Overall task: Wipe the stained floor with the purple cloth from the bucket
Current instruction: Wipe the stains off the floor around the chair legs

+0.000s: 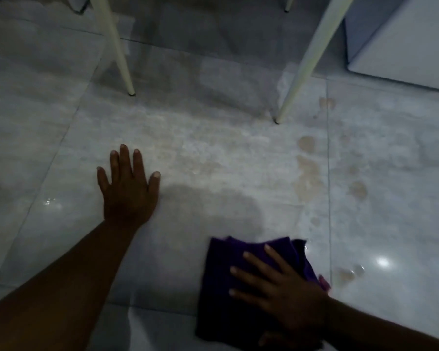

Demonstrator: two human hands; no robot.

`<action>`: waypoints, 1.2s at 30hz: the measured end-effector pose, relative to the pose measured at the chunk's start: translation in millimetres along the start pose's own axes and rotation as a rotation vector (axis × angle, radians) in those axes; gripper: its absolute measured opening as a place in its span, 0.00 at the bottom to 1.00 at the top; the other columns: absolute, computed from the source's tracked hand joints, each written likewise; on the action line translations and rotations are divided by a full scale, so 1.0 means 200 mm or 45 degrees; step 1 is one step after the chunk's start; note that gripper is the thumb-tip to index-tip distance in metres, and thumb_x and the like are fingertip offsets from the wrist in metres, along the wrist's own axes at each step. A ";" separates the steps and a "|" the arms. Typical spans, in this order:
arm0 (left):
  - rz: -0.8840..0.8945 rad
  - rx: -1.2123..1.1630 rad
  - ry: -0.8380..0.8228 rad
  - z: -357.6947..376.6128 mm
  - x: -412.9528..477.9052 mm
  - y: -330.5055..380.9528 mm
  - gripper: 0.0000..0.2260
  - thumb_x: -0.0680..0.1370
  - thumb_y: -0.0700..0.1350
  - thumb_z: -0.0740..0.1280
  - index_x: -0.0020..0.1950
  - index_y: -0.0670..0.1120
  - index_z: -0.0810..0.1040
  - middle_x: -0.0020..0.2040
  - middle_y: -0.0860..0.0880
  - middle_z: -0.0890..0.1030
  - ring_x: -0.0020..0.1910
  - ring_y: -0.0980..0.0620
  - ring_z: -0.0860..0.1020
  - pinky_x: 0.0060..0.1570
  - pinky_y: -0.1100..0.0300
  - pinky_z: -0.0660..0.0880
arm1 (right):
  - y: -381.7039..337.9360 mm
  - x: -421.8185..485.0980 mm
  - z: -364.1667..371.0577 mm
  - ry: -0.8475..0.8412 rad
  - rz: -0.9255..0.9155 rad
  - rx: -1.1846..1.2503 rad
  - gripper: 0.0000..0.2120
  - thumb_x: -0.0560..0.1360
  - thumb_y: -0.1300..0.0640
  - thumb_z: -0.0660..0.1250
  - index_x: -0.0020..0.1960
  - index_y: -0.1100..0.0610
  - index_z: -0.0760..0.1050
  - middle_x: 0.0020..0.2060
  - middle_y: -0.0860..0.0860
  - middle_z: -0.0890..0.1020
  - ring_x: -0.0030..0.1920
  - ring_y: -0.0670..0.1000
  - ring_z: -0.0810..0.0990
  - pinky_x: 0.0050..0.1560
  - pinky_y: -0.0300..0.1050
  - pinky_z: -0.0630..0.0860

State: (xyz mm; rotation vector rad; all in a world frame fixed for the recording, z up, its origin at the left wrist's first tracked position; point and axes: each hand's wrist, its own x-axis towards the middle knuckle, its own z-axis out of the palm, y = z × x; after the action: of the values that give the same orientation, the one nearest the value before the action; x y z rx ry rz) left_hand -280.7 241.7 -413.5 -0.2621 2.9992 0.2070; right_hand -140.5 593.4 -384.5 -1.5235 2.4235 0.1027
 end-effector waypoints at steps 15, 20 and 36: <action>0.466 0.041 -0.139 0.12 -0.59 0.44 0.31 0.81 0.60 0.49 0.79 0.44 0.57 0.81 0.42 0.54 0.80 0.40 0.51 0.75 0.33 0.49 | 0.41 -0.13 0.02 -0.008 0.811 0.186 0.41 0.75 0.26 0.43 0.81 0.49 0.49 0.81 0.56 0.49 0.80 0.65 0.45 0.74 0.72 0.51; 0.445 0.033 -0.089 0.12 -0.59 0.44 0.31 0.80 0.60 0.51 0.79 0.44 0.59 0.81 0.42 0.55 0.80 0.41 0.52 0.76 0.35 0.50 | 0.09 -0.49 0.16 -0.019 0.190 0.139 0.39 0.75 0.27 0.53 0.80 0.45 0.54 0.81 0.51 0.54 0.81 0.60 0.48 0.77 0.68 0.46; 0.386 -0.048 -0.012 0.03 -0.03 0.84 0.27 0.81 0.57 0.51 0.76 0.46 0.64 0.80 0.41 0.58 0.80 0.38 0.53 0.75 0.33 0.49 | 1.13 -0.21 0.03 0.141 1.079 0.237 0.43 0.72 0.24 0.40 0.81 0.44 0.43 0.82 0.52 0.46 0.81 0.61 0.43 0.77 0.68 0.47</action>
State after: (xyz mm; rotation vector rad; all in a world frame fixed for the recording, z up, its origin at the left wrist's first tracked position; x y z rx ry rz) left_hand -303.9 407.5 -398.4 0.1927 3.0140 0.2913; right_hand -323.5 732.0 -398.8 -0.3602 2.8921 -0.0435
